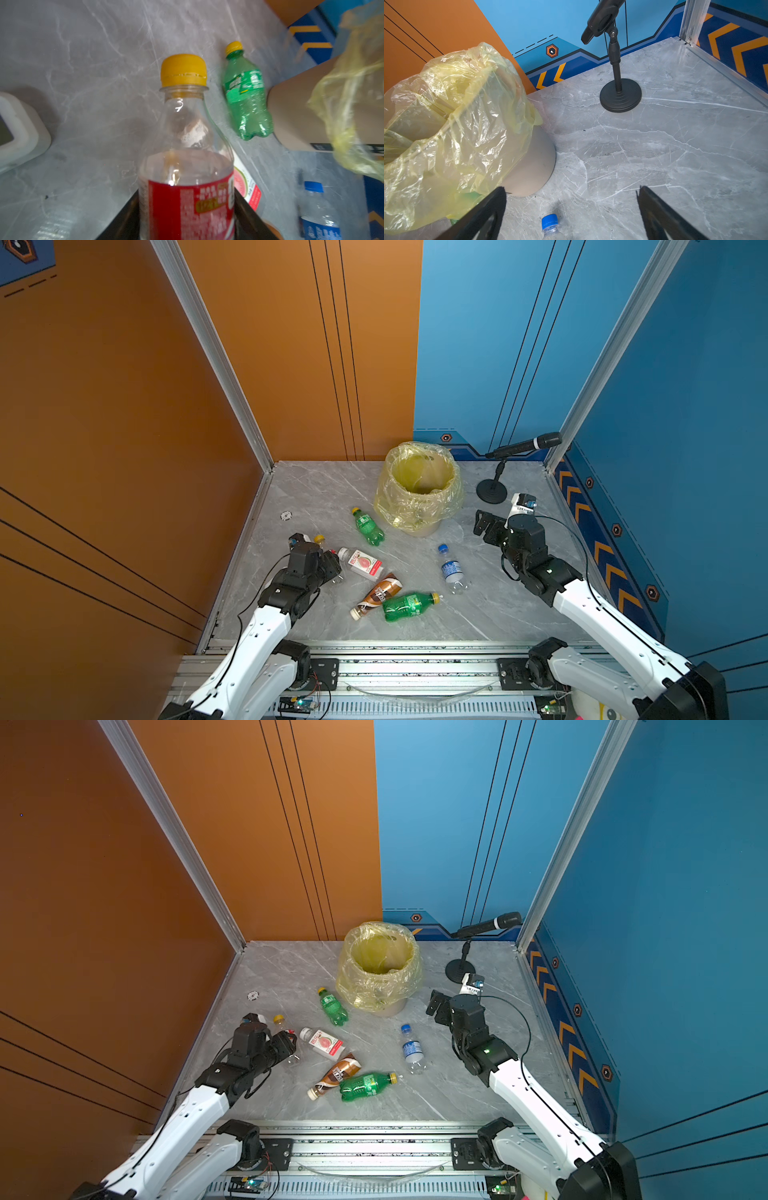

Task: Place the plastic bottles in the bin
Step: 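Withdraw the right gripper from the bin while the left gripper reaches toward the red-labelled bottle, then grasp the red-labelled clear bottle with the left gripper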

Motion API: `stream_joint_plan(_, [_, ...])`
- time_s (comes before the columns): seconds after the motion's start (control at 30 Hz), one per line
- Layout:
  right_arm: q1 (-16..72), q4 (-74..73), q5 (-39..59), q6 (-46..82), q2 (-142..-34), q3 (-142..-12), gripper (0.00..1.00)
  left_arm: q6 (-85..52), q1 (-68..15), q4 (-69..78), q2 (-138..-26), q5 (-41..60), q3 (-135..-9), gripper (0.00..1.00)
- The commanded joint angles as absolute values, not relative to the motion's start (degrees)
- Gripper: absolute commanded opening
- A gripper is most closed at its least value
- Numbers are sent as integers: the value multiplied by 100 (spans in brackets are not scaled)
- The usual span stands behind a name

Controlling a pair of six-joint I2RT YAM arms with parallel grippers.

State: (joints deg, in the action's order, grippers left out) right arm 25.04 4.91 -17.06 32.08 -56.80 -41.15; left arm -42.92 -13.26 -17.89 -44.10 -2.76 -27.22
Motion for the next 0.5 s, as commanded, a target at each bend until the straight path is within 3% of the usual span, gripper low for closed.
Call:
stream_joint_plan(0.0, [2452, 419, -1645, 3335, -5704, -4007, 100, -4087, -1390, -1421, -3865, -193, -2874, 60])
stream_joint_plan(0.23, [2418, 378, -1609, 3373, -5774, -4012, 100, -4029, -1435, -1141, -3453, -304, -2896, 61])
stream_joint_plan(0.47, [2384, 391, -1591, 3384, -5771, -4030, 100, -3888, -1565, -424, -4051, -123, -3440, 60])
